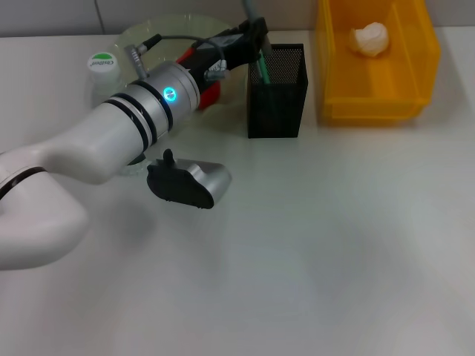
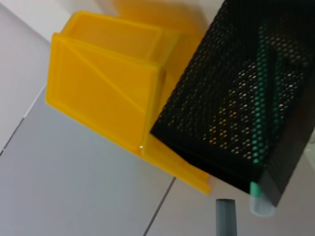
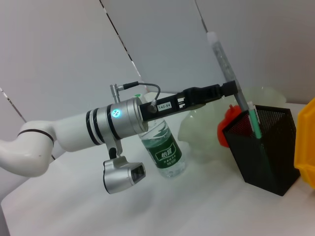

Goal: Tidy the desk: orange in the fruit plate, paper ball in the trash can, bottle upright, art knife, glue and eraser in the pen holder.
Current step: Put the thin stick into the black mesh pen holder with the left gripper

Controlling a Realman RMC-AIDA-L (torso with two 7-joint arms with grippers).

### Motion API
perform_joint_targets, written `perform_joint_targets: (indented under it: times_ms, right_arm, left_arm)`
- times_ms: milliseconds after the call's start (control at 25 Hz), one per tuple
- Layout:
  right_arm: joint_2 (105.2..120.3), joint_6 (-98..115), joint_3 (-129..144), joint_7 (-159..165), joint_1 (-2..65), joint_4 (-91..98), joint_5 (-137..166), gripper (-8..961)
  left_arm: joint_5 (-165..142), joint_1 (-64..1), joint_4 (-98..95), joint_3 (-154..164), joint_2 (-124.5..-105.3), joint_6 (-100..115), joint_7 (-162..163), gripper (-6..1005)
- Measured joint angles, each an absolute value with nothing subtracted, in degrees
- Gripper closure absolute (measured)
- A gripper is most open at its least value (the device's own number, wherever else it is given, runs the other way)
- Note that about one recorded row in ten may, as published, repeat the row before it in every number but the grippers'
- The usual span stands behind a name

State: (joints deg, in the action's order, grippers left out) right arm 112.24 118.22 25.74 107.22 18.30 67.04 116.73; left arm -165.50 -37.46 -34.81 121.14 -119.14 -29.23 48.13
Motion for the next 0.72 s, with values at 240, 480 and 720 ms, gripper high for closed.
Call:
perform_joint_targets:
  times_ms: [240, 480, 720]
  right_arm:
    - [112.24, 118.2, 25.75, 107.23, 18.38, 66.97, 116.73, 272]
    - [112.21, 118.12, 25.44, 107.23, 18.21, 66.96, 116.71, 271]
    - [112.18, 118.12, 25.6, 107.23, 18.1, 66.87, 116.71, 270]
  left_arm:
    - [-165.5, -37.51, -34.2, 121.59, -119.11, -29.38, 47.48, 793]
    - [-165.45, -37.55, -34.19, 122.38, -119.1, -30.26, 47.49, 792]
    - [-165.06, -38.04, -33.66, 124.78, -119.15, -32.33, 48.21, 781]
